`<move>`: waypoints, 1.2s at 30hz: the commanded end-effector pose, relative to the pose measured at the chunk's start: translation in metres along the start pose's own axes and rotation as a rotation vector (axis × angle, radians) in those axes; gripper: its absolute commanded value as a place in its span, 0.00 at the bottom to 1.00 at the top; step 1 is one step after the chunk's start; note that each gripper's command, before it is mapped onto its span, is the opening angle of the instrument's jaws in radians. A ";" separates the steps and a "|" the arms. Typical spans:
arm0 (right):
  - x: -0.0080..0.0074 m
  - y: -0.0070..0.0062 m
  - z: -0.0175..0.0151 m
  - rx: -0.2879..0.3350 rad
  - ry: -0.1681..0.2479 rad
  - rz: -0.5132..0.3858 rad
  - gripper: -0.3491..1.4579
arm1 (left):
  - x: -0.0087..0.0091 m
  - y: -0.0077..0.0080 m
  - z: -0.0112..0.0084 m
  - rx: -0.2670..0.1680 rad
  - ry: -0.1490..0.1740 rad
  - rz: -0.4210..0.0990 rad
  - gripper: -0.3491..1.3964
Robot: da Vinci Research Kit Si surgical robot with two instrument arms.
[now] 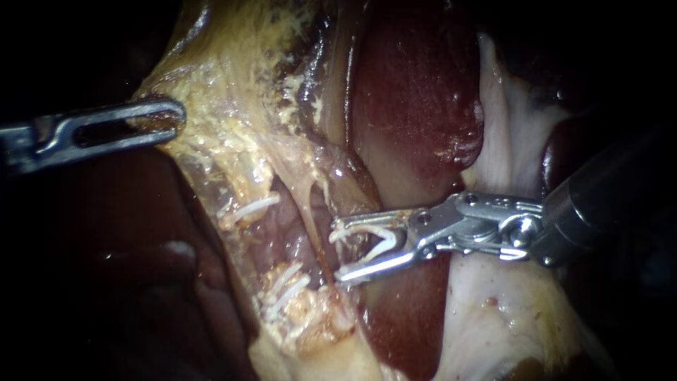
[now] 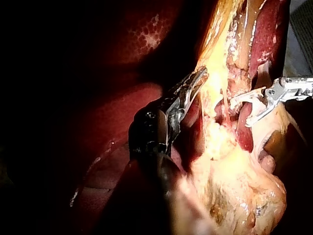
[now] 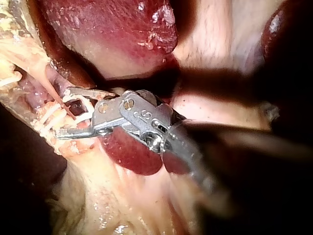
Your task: Clipping first clip right tube
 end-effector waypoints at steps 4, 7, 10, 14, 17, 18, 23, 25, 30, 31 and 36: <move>-0.0007 0.0003 0.0010 0.007 -0.009 0.001 0.52 | 0.0000 -0.0002 0.0000 -0.002 -0.001 -0.001 0.00; -0.0009 0.0003 0.0018 0.012 -0.015 -0.002 0.52 | 0.0000 -0.0002 0.0000 -0.002 -0.001 -0.001 0.00; -0.0011 0.0003 0.0023 0.019 -0.018 -0.004 0.52 | 0.0000 -0.0002 0.0000 -0.002 -0.001 -0.001 0.00; -0.0014 0.0002 0.0028 0.040 -0.027 -0.007 0.52 | 0.0000 -0.0002 0.0001 -0.003 -0.001 -0.001 0.00; -0.0014 -0.0002 0.0028 0.069 -0.035 0.004 0.52 | 0.0000 -0.0002 0.0001 -0.003 -0.001 -0.001 0.00; -0.0014 -0.0003 0.0028 0.087 -0.029 0.004 0.52 | 0.0000 -0.0002 0.0001 -0.003 -0.001 -0.001 0.00; -0.0009 -0.0016 0.0027 0.181 0.019 0.040 0.52 | 0.0000 -0.0002 0.0000 -0.002 -0.001 -0.001 0.00; -0.0008 -0.0020 0.0029 0.201 0.020 0.047 0.51 | 0.0000 -0.0002 0.0000 -0.002 -0.001 -0.001 0.00; -0.0009 -0.0025 0.0038 0.234 0.016 0.055 0.51 | 0.0000 -0.0002 0.0001 -0.003 -0.001 -0.001 0.00; -0.0010 -0.0025 0.0040 0.235 0.016 0.053 0.50 | 0.0000 -0.0002 0.0001 -0.003 -0.002 -0.001 0.00; -0.0016 -0.0024 0.0049 0.233 0.013 0.060 0.50 | 0.0001 -0.0002 0.0003 -0.003 -0.002 -0.001 0.00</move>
